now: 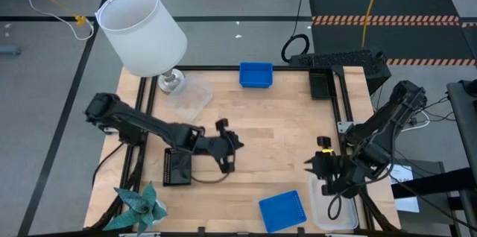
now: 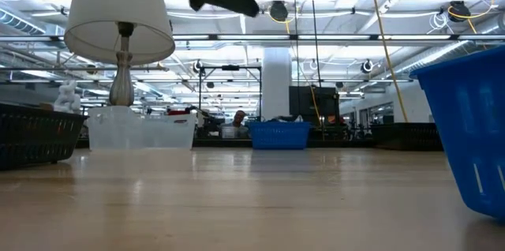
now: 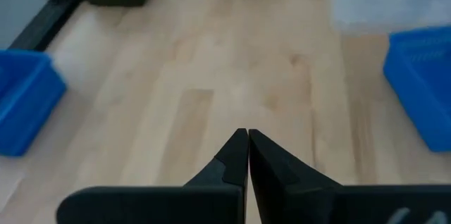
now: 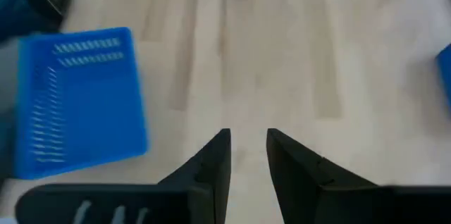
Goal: Stack baskets by color
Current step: Stack the top transparent bin on top of the bottom transparent bin
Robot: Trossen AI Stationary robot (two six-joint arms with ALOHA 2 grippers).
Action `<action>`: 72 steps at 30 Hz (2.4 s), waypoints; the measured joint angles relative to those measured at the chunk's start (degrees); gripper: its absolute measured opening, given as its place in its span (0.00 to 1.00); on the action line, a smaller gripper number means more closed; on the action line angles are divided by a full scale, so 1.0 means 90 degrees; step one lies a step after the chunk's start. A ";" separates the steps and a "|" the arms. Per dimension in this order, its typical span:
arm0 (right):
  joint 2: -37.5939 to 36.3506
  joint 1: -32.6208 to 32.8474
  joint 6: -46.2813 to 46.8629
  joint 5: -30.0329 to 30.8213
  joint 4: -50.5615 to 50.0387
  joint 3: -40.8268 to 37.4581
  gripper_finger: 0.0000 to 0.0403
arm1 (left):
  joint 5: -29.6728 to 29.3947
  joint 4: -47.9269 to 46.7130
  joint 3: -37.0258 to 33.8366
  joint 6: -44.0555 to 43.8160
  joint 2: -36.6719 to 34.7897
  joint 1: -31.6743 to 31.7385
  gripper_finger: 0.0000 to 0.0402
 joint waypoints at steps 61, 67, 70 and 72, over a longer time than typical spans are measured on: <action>-0.0342 -0.1312 -0.2551 0.0122 0.1134 -0.0002 0.21 | -0.0821 -0.2258 0.0002 -0.2687 0.1479 0.4110 0.42; -0.0342 -0.1312 -0.2564 0.0120 0.1133 -0.0002 0.21 | -0.0816 -0.1965 0.0002 -0.1870 0.1699 0.4102 0.33; -0.0340 -0.1312 -0.2644 0.0120 0.1134 -0.0004 0.21 | -0.0704 -0.1969 0.0005 -0.1627 0.1687 0.3963 0.19; -0.0342 -0.1312 -0.2680 0.0122 0.1134 -0.0005 0.21 | -0.0554 -0.2026 0.0005 -0.1560 0.1620 0.3823 0.08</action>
